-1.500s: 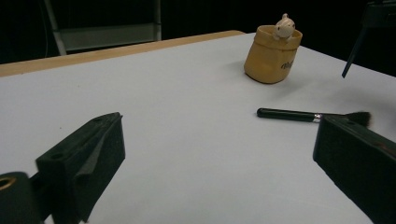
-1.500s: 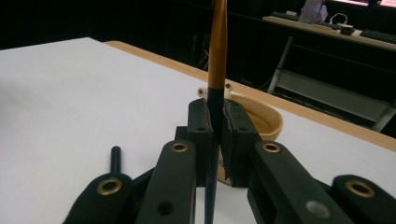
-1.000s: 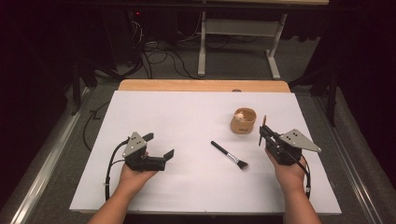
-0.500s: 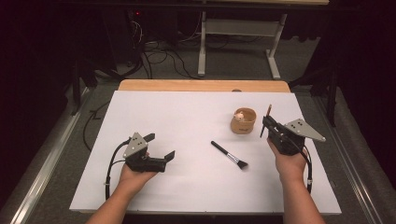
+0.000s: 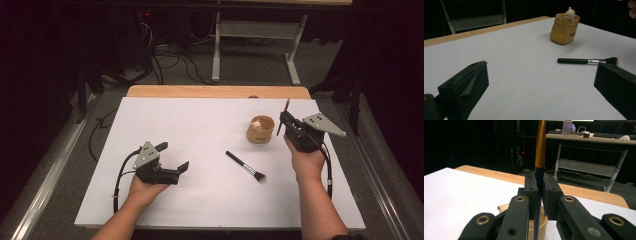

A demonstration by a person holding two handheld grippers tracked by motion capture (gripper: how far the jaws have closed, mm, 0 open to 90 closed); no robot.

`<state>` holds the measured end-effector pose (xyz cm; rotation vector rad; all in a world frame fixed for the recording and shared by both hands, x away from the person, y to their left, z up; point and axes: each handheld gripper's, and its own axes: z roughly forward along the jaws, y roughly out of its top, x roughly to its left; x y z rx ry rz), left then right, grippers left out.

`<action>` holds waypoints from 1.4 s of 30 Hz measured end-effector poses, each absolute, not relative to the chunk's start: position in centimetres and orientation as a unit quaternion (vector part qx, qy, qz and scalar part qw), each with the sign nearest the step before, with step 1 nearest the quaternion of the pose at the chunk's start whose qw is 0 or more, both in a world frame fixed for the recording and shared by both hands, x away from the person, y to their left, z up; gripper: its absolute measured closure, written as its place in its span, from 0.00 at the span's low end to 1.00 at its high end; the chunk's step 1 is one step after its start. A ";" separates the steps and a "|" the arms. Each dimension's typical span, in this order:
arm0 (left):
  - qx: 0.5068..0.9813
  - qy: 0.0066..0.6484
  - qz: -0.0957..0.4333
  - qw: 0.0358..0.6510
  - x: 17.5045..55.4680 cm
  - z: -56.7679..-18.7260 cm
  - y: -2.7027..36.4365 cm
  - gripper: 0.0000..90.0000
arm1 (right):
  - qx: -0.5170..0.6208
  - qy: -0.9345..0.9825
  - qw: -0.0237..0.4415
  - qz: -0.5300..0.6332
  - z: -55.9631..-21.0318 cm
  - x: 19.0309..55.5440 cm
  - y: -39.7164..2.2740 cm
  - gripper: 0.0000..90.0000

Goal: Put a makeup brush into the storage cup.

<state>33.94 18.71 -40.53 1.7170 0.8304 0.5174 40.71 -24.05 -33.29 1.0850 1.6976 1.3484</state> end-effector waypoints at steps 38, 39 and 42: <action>0.725 0.345 0.224 0.553 33.3 -40.2 19.2 0.00 | 0.440 0.676 0.332 0.489 -33.5 46.8 -20.4 0.94; 0.724 0.345 0.225 0.553 33.3 -40.1 19.2 0.00 | 0.439 0.679 0.332 0.486 -33.7 47.0 -20.3 0.94; 0.722 0.347 0.226 0.554 33.3 -40.1 19.4 0.00 | 0.436 0.688 0.323 0.483 -34.1 47.2 -20.3 0.94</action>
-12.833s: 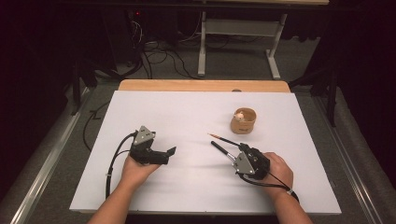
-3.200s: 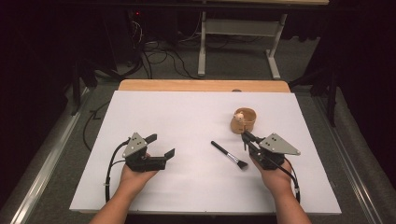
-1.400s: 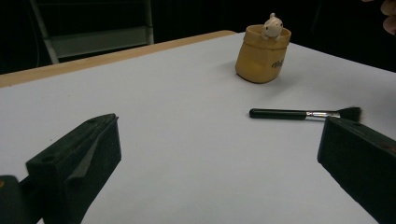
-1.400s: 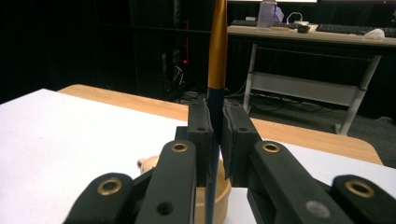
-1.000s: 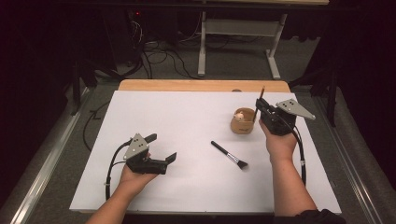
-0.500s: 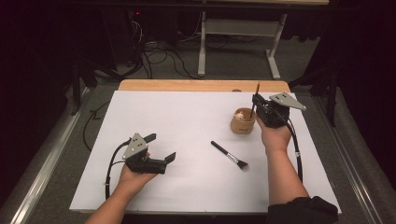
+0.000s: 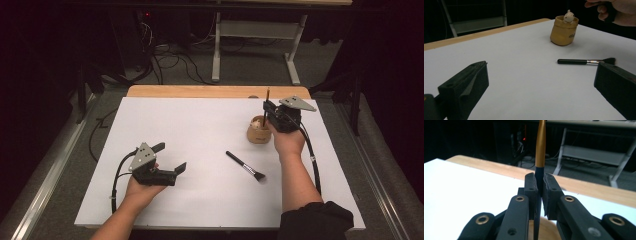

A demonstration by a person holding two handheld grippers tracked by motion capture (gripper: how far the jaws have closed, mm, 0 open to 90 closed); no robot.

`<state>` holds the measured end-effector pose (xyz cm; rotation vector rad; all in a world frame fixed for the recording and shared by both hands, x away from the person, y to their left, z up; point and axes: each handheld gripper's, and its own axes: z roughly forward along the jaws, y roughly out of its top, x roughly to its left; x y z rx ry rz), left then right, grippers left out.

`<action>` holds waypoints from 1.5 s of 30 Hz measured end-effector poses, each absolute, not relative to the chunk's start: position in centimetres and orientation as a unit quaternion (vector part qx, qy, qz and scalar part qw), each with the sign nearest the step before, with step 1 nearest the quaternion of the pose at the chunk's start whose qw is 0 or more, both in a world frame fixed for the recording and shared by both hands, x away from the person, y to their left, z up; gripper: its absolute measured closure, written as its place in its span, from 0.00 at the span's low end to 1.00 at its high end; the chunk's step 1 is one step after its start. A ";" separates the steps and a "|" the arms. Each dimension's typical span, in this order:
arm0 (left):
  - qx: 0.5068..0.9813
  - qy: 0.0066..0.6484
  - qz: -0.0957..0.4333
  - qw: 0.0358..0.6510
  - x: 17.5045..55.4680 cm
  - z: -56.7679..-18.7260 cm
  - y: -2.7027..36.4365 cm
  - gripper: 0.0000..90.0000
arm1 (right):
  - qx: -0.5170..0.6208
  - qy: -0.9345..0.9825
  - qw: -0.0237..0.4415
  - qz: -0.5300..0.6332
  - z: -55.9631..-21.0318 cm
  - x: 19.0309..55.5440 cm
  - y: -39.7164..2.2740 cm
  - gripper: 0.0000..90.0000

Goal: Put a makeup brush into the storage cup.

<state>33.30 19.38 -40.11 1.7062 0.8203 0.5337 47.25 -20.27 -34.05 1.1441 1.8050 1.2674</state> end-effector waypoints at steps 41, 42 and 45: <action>0.719 0.351 0.227 0.555 33.4 -40.1 19.5 0.00 | 0.457 0.703 0.292 0.460 -34.2 47.1 -21.0 0.64; 0.720 0.351 0.227 0.555 33.4 -40.1 19.5 0.00 | 0.456 0.703 0.293 0.461 -34.1 46.9 -21.1 0.63; 0.721 0.351 0.226 0.553 33.4 -40.2 19.4 0.00 | 0.453 0.702 0.293 0.465 -33.9 46.1 -21.3 0.60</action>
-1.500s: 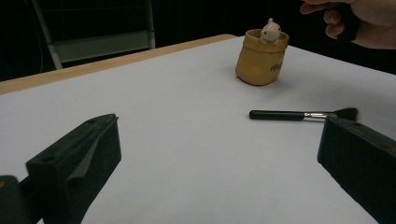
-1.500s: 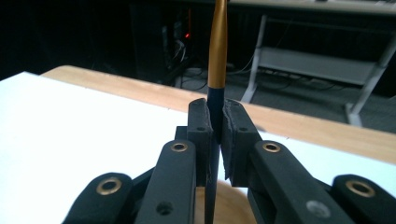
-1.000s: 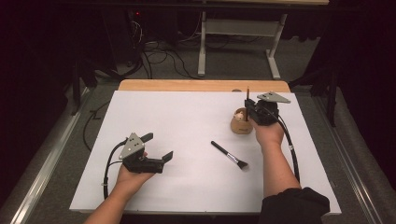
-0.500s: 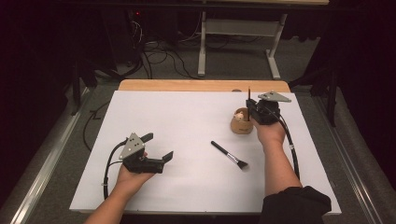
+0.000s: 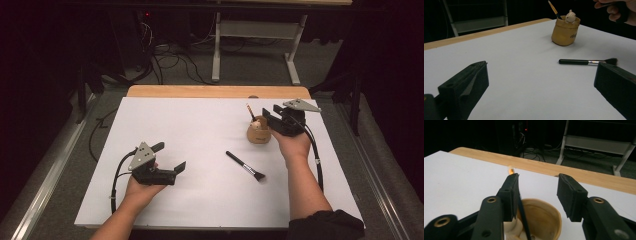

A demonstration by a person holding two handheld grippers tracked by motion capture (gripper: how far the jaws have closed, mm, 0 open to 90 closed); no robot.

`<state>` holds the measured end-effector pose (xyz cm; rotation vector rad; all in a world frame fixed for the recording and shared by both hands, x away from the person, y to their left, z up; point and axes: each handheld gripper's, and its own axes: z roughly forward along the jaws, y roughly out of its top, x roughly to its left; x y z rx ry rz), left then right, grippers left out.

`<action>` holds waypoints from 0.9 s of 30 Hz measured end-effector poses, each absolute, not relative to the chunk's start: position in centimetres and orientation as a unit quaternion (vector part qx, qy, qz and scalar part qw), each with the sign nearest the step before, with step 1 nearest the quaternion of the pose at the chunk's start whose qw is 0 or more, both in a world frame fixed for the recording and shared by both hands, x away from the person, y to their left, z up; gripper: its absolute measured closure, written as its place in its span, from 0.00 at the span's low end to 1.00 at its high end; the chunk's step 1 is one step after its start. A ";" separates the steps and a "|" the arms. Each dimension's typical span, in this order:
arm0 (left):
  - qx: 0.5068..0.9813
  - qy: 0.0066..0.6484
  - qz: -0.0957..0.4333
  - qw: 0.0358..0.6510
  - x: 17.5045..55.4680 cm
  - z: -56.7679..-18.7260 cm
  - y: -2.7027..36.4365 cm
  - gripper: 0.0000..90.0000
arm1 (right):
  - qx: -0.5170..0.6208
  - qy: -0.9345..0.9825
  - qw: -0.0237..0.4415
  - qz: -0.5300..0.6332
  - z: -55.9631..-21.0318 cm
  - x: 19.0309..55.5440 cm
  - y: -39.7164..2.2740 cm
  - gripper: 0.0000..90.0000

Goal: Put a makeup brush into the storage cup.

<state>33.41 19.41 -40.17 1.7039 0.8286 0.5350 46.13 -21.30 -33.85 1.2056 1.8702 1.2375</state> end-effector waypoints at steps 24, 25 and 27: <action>0.720 0.370 0.219 0.544 34.0 -40.7 19.6 0.00 | 0.430 0.711 0.287 0.476 -37.2 38.2 -24.7 0.24; 0.719 0.371 0.219 0.545 34.0 -40.7 19.7 0.00 | 0.431 0.711 0.287 0.475 -37.4 38.0 -25.0 0.21; 0.718 0.371 0.218 0.547 34.0 -40.7 19.7 0.00 | 0.435 0.707 0.289 0.477 -37.9 37.4 -25.3 0.16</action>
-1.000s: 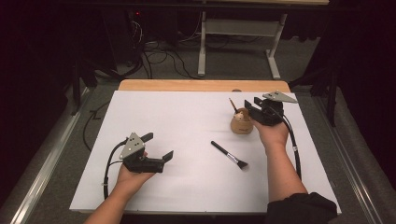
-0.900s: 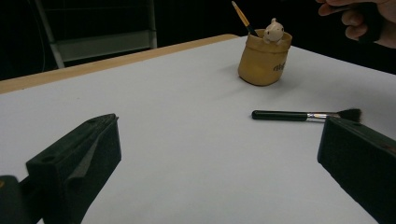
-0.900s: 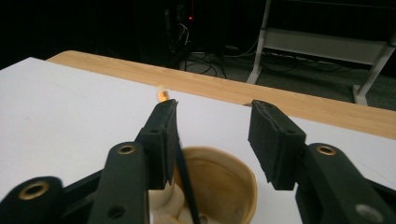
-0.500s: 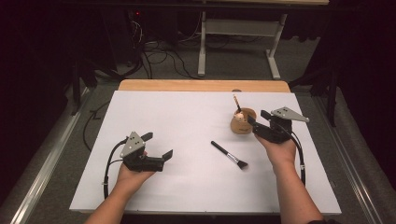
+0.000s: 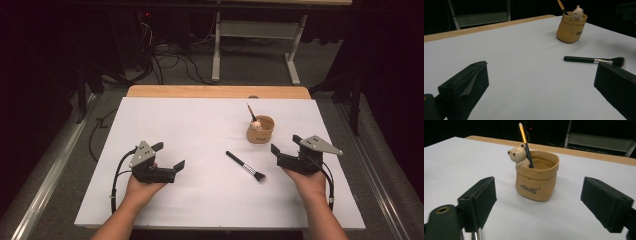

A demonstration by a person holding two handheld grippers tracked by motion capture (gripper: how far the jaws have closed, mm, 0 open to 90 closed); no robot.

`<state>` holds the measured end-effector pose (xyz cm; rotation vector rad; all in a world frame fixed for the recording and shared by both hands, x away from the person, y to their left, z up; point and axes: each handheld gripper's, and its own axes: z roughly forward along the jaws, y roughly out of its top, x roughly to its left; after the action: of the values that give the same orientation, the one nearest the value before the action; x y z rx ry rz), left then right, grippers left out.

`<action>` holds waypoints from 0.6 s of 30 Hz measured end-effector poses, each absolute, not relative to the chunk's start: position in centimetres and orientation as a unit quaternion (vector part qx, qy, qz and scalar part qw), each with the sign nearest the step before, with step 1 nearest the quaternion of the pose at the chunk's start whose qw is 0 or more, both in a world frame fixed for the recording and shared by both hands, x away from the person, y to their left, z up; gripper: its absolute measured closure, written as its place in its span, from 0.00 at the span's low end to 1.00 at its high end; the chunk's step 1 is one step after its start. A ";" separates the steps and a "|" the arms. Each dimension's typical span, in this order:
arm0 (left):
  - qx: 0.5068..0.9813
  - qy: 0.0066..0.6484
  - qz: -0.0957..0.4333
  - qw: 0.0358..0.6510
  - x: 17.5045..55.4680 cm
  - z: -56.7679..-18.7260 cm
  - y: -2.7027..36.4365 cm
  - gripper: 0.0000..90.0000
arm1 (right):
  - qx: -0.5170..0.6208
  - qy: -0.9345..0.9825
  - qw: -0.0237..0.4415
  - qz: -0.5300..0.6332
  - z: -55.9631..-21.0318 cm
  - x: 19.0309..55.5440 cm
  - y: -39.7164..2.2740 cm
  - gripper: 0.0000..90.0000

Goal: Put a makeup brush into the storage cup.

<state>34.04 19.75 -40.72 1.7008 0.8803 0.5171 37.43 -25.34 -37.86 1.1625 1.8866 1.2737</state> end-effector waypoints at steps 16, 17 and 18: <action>0.711 0.368 0.220 0.557 33.5 -40.4 19.7 0.00 | 0.402 0.684 0.324 0.515 -37.8 33.2 -25.4 0.01; 0.714 0.367 0.220 0.555 33.5 -40.4 19.6 0.00 | 0.406 0.683 0.322 0.515 -37.9 33.3 -25.6 0.01; 0.715 0.366 0.219 0.554 33.5 -40.4 19.4 0.00 | 0.409 0.682 0.321 0.515 -37.9 33.3 -25.7 0.01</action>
<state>33.49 19.44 -40.41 1.6890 0.8639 0.5166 33.34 -25.73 -37.92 1.0734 1.7904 1.3534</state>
